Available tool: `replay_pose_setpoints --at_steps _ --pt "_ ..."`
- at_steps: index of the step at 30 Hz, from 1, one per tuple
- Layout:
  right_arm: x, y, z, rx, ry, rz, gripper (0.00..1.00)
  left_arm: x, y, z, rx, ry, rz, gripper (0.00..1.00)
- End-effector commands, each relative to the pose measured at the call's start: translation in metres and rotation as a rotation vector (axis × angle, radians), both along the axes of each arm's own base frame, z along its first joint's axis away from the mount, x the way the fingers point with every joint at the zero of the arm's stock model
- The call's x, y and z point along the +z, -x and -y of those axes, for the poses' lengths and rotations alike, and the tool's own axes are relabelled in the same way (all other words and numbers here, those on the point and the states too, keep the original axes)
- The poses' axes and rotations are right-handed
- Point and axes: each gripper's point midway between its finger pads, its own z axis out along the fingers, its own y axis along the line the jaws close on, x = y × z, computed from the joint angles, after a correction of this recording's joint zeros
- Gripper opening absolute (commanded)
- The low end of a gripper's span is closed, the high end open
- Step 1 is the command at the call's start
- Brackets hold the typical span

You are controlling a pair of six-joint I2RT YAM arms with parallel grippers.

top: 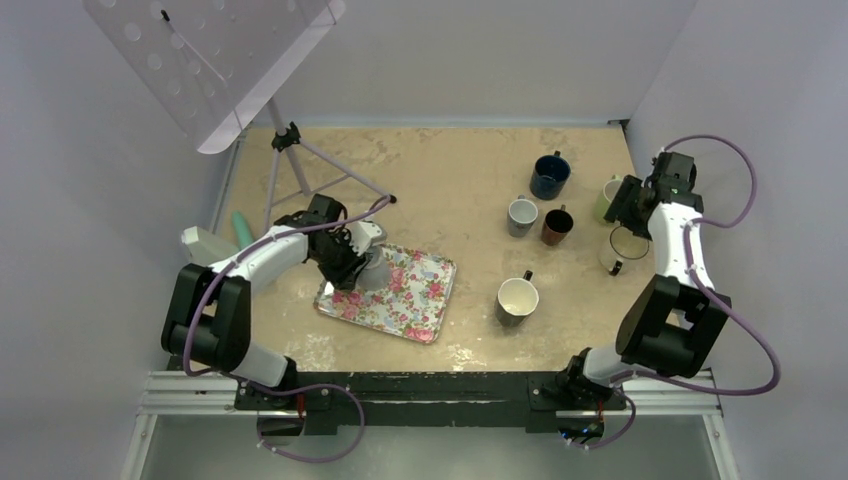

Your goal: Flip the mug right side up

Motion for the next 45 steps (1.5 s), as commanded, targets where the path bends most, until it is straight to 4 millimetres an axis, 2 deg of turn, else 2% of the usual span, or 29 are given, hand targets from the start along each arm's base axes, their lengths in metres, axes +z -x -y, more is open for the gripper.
replay_pose_setpoints --at_steps 1,4,9,11,12,13,15,17,19,20,21,22,25,29,31,32,33,35,37,40,42,45 --pt "0.026 -0.005 0.001 0.020 0.039 0.079 0.65 0.015 -0.016 0.022 -0.016 0.099 0.049 0.51" --pt "0.030 -0.007 -0.004 0.044 0.023 0.102 0.65 0.016 -0.023 0.025 -0.073 0.123 0.140 0.50" --pt "0.029 -0.009 -0.008 0.062 0.008 0.103 0.65 0.018 -0.026 0.039 -0.115 0.192 0.153 0.37" --pt "0.031 -0.009 -0.008 0.065 0.009 0.108 0.65 0.017 -0.028 0.041 -0.098 0.192 0.133 0.27" --pt "0.032 -0.009 -0.008 0.067 0.009 0.111 0.65 0.017 -0.029 0.041 -0.085 0.190 0.118 0.17" --pt "0.034 -0.009 -0.009 0.069 0.011 0.117 0.65 0.018 -0.030 0.042 -0.074 0.190 0.103 0.03" --pt "0.037 -0.009 -0.009 0.073 0.012 0.127 0.65 0.022 -0.029 0.043 -0.062 0.195 0.088 0.00" --pt "0.044 -0.008 -0.010 0.075 0.018 0.139 0.65 0.033 -0.028 0.046 -0.055 0.215 0.083 0.00" --pt "0.053 -0.006 -0.011 0.072 0.032 0.150 0.66 0.053 -0.028 0.051 -0.040 0.253 0.070 0.00" --pt "0.060 -0.004 -0.011 0.057 0.050 0.154 0.70 0.066 -0.028 0.056 -0.029 0.286 0.060 0.00" --pt "0.067 -0.003 -0.015 0.047 0.061 0.153 0.81 0.081 -0.028 0.061 -0.020 0.324 0.047 0.00" --pt "0.075 -0.004 -0.023 0.065 0.077 0.156 0.84 0.096 -0.027 0.068 -0.015 0.368 0.031 0.00" --pt "0.099 -0.012 -0.069 0.171 0.069 0.201 0.86 0.146 -0.029 0.090 -0.019 0.509 0.003 0.00" --pt "0.150 -0.015 -0.136 0.272 -0.054 0.400 0.95 0.205 -0.037 0.111 -0.002 0.653 -0.015 0.00" --pt "0.171 -0.015 -0.183 0.342 -0.165 0.497 0.98 0.234 -0.046 0.120 0.024 0.715 -0.013 0.00" --pt "0.175 -0.013 -0.208 0.391 -0.231 0.529 0.99 0.244 -0.050 0.123 0.048 0.735 -0.021 0.00" --pt "0.185 -0.009 -0.239 0.475 -0.310 0.576 0.99 0.255 -0.053 0.127 0.065 0.760 -0.035 0.00" --pt "0.193 0.005 -0.291 0.611 -0.490 0.644 0.99 0.275 -0.053 0.135 0.077 0.820 -0.088 0.00" --pt "0.216 0.026 -0.333 0.719 -0.682 0.752 0.99 0.292 -0.053 0.142 0.074 0.878 -0.122 0.00" --pt "0.248 0.050 -0.365 0.777 -0.925 0.893 0.98 0.305 -0.049 0.147 0.068 0.923 -0.130 0.00" --pt "0.258 0.062 -0.383 0.802 -1.034 0.921 0.96 0.308 -0.047 0.148 0.064 0.928 -0.124 0.00" --pt "0.264 0.066 -0.406 0.823 -1.129 0.908 0.94 0.310 -0.043 0.151 0.051 0.940 -0.130 0.00"
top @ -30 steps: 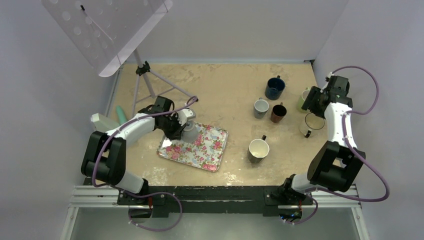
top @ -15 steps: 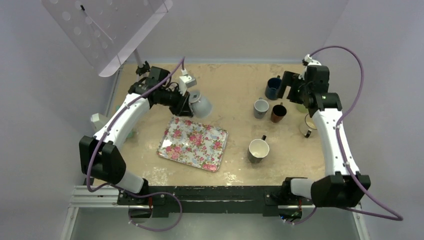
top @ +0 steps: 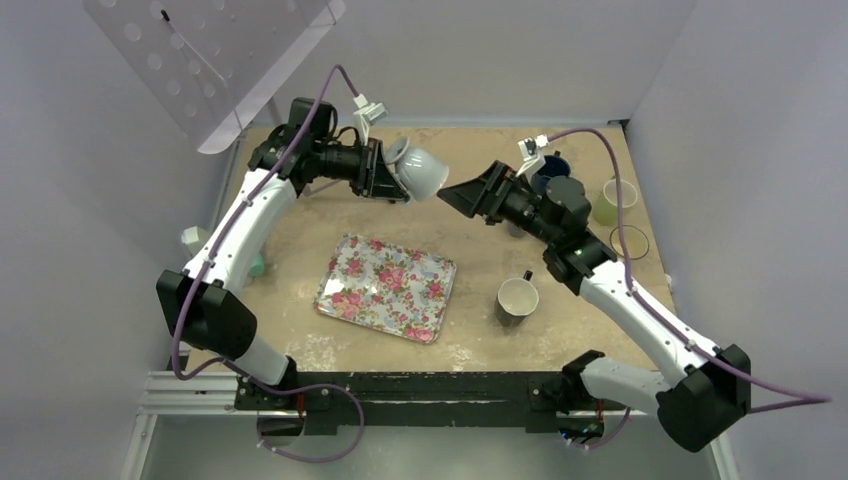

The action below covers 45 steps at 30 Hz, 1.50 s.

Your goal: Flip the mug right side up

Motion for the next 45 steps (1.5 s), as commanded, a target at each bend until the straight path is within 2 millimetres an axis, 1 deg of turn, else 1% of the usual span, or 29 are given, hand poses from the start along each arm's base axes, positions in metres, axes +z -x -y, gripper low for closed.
replay_pose_setpoints --at_steps 1,2,3,5,7,9,10,11,12,13,14,15,16,17,18,21,23,24,26,28,30,32,33,36,38,41,45 --pt "0.085 0.021 -0.038 0.144 -0.320 0.137 0.93 0.041 0.014 0.013 -0.073 0.120 0.054 0.00" --pt "0.085 0.021 -0.045 0.163 -0.337 0.131 0.93 0.042 0.018 0.015 -0.087 0.127 0.056 0.00" --pt "0.086 0.021 -0.052 0.186 -0.352 0.127 0.92 0.038 0.020 0.016 -0.096 0.125 0.050 0.00" --pt "0.093 0.020 -0.058 0.210 -0.384 0.147 0.89 0.030 0.029 0.020 -0.125 0.132 0.028 0.00" --pt "0.105 0.016 -0.056 0.183 -0.409 0.182 0.87 0.022 0.037 0.022 -0.150 0.144 0.002 0.00" --pt "0.117 0.009 -0.046 0.110 -0.427 0.218 0.80 0.019 0.045 0.023 -0.174 0.151 0.007 0.00" --pt "0.124 0.007 -0.042 0.082 -0.427 0.238 0.66 0.017 0.048 0.023 -0.186 0.152 0.008 0.00" --pt "0.128 0.005 -0.039 0.064 -0.419 0.254 0.44 0.016 0.050 0.023 -0.197 0.153 0.012 0.00" --pt "0.130 0.001 -0.037 0.038 -0.390 0.257 0.17 0.016 0.052 0.021 -0.204 0.149 0.015 0.00" --pt "0.128 -0.006 -0.034 -0.003 -0.346 0.249 0.00 0.013 0.052 0.020 -0.201 0.133 0.019 0.00" --pt "0.121 -0.015 -0.030 -0.052 -0.283 0.224 0.00 0.010 0.052 0.018 -0.197 0.111 0.039 0.16" --pt "0.116 -0.022 -0.024 -0.102 -0.220 0.206 0.00 0.008 0.052 0.015 -0.190 0.085 0.059 0.41" --pt "0.107 -0.030 -0.014 -0.163 -0.155 0.177 0.00 0.005 0.050 0.012 -0.182 0.056 0.084 0.77" --pt "0.091 -0.035 -0.002 -0.219 -0.071 0.131 0.00 0.001 0.048 0.007 -0.168 0.017 0.110 0.99" --pt "0.084 -0.038 0.013 -0.271 -0.005 0.114 0.00 -0.005 0.042 0.002 -0.147 -0.039 0.147 1.00" --pt "0.050 -0.040 0.068 -0.449 0.231 0.020 0.00 -0.031 0.019 -0.025 -0.045 -0.248 0.211 1.00" --pt "0.019 -0.034 0.108 -0.560 0.414 -0.075 0.00 -0.046 0.007 -0.043 0.011 -0.373 0.249 1.00" --pt "0.001 -0.029 0.122 -0.588 0.499 -0.133 0.00 -0.051 0.003 -0.050 0.031 -0.418 0.264 1.00" --pt "-0.035 -0.014 0.140 -0.591 0.652 -0.254 0.00 -0.059 -0.002 -0.060 0.063 -0.472 0.285 1.00" --pt "-0.069 0.004 0.147 -0.546 0.764 -0.375 0.00 -0.063 -0.003 -0.065 0.085 -0.495 0.299 1.00" --pt "-0.097 0.022 0.149 -0.484 0.841 -0.480 0.00 -0.068 -0.002 -0.068 0.090 -0.507 0.304 1.00" --pt "-0.117 0.035 0.151 -0.444 0.894 -0.565 0.00 -0.070 -0.001 -0.070 0.089 -0.517 0.305 1.00" --pt "-0.125 0.039 0.154 -0.442 0.919 -0.592 0.00 -0.071 0.000 -0.070 0.089 -0.517 0.304 1.00" --pt "-0.145 0.039 0.166 -0.461 0.983 -0.647 0.00 -0.072 0.003 -0.070 0.085 -0.511 0.309 1.00" --pt "-0.158 0.035 0.171 -0.463 1.024 -0.676 0.00 -0.071 0.004 -0.070 0.085 -0.506 0.314 1.00" --pt "-0.170 0.028 0.178 -0.473 1.051 -0.699 0.00 -0.070 0.007 -0.071 0.083 -0.505 0.323 1.00" --pt "-0.182 0.020 0.184 -0.477 1.065 -0.714 0.00 -0.070 0.009 -0.073 0.084 -0.507 0.335 1.00"
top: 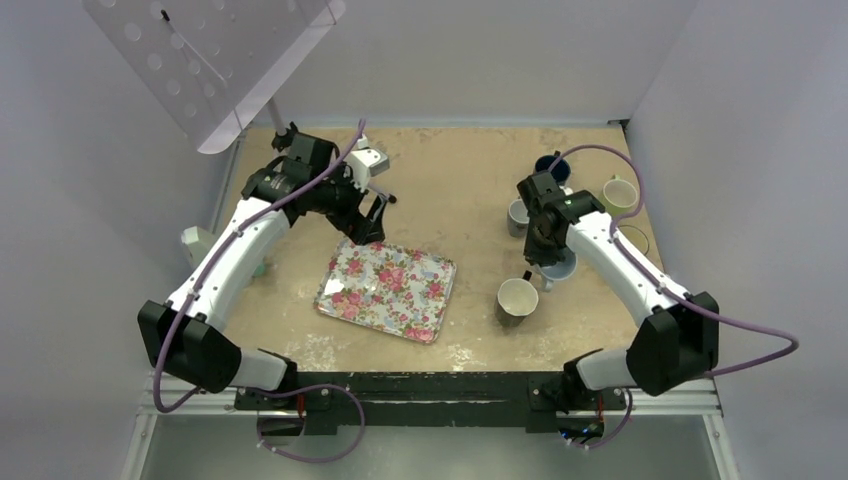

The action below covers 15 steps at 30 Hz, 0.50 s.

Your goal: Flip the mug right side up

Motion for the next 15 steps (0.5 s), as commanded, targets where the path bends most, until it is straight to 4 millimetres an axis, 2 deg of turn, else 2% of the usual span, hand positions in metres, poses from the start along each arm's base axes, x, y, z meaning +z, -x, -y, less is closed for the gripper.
replay_pose_setpoints --at_steps 1,6,15 --pt "-0.001 -0.018 0.013 -0.004 0.034 0.053 0.00 0.012 0.000 -0.004 -0.007 0.006 0.077 1.00" --pt "-0.034 -0.018 0.022 0.002 -0.024 -0.023 0.00 0.010 0.002 -0.006 -0.013 -0.003 0.081 1.00" --pt "-0.073 -0.011 0.036 0.019 -0.013 -0.140 0.02 0.005 0.008 -0.006 -0.042 -0.004 0.080 1.00"
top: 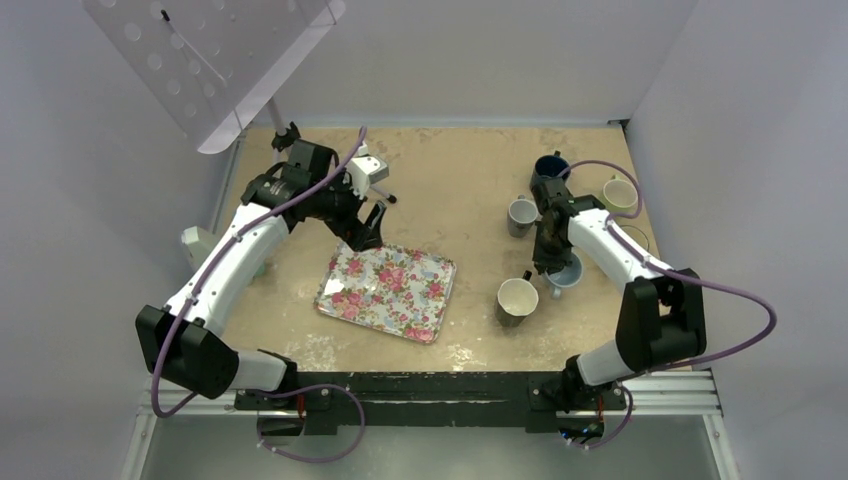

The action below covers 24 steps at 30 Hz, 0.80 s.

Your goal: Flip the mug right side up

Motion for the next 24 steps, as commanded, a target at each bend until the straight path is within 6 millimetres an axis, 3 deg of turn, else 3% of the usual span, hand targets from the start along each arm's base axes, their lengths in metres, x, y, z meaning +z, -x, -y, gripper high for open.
replay_pose_setpoints --at_steps 1,5,7,9,10,12,16,19,21,24 --pt "-0.017 -0.004 0.007 0.024 -0.005 -0.013 0.05 0.012 -0.002 -0.001 -0.030 0.015 0.073 1.00" --pt "-0.009 -0.008 0.009 0.023 -0.005 0.010 0.41 0.009 0.001 0.000 -0.041 0.012 0.061 1.00" --pt "0.007 -0.015 0.006 0.025 -0.018 0.059 0.58 0.007 0.000 -0.001 -0.033 0.008 0.063 1.00" --pt "0.028 -0.023 0.005 0.028 -0.030 0.123 0.85 0.006 -0.001 -0.002 -0.028 0.002 0.060 1.00" --pt "0.037 -0.027 0.005 0.029 -0.029 0.150 0.93 0.005 -0.002 -0.002 -0.023 0.000 0.054 1.00" --pt "0.059 -0.035 0.005 0.043 -0.026 0.206 0.98 0.005 -0.001 -0.003 -0.016 -0.003 0.045 1.00" --pt "0.116 -0.059 0.004 0.088 -0.034 0.403 0.99 0.009 -0.011 -0.017 0.068 -0.070 0.062 1.00" --pt "0.179 -0.078 0.000 0.134 -0.058 0.691 0.99 0.017 -0.027 -0.046 0.172 -0.195 0.151 1.00" --pt "0.228 -0.083 0.001 0.143 -0.064 0.951 0.99 0.034 -0.040 -0.065 0.292 -0.233 0.259 1.00" --pt "0.269 -0.073 0.009 0.121 -0.061 1.270 0.99 0.059 -0.049 -0.082 0.390 -0.188 0.488 1.00"
